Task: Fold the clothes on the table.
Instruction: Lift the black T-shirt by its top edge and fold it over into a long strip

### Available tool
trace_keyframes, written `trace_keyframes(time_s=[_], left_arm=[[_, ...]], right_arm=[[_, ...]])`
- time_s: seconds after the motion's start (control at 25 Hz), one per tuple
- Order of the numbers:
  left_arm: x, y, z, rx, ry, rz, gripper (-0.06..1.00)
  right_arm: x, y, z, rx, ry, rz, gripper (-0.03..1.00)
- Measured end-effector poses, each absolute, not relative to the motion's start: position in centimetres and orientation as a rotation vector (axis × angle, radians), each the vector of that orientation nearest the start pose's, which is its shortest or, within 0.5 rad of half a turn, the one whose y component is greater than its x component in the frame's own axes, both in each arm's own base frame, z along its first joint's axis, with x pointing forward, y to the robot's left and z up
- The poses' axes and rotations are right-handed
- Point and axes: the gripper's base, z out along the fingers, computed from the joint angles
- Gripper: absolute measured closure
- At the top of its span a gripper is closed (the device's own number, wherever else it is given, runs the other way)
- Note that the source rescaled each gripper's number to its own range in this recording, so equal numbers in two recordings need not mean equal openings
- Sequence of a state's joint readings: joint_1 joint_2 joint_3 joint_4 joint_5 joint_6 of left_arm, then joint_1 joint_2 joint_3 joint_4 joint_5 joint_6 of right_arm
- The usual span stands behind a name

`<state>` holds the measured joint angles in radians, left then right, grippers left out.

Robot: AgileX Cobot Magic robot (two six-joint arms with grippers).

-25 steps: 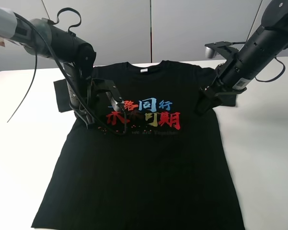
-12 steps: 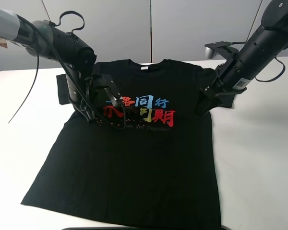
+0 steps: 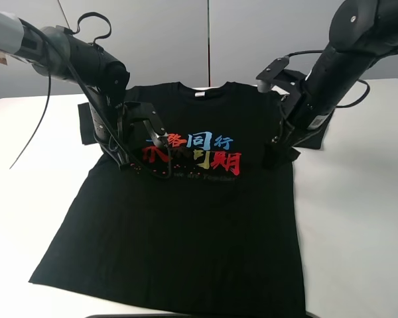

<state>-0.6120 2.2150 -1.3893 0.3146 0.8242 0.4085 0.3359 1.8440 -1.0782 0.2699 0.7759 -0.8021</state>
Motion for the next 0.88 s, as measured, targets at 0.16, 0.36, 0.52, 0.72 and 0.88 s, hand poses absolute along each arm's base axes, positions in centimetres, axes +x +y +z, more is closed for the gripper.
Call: trace_keyframes(time_s=[0.16,0.36,0.52,0.72,0.88], left_arm=[[34.2,-21.5,8.4,1.793,2.517,0.356,0.94],[34.2,-21.5,8.4,1.794,2.517,0.353,0.94],[34.2,-21.5,8.4,1.794,2.517,0.353,0.94],[34.2,-21.5,8.4,1.794,2.518,0.353,0.94],[34.2,-21.5,8.4,1.794,2.518,0.353,0.94]], right_arm=[[31.0,13.4,13.9,-1.453,2.645,0.18,-0.03],[31.9,14.0,11.5,-1.466,2.708,0.153,-0.03],[32.9,14.2,10.6,-1.454,2.734,0.124,-0.03],[33.0,14.1,9.2,-1.465,2.772,0.102,-0.03],[33.2,14.0,9.1,-1.469,2.778,0.074,0.05]])
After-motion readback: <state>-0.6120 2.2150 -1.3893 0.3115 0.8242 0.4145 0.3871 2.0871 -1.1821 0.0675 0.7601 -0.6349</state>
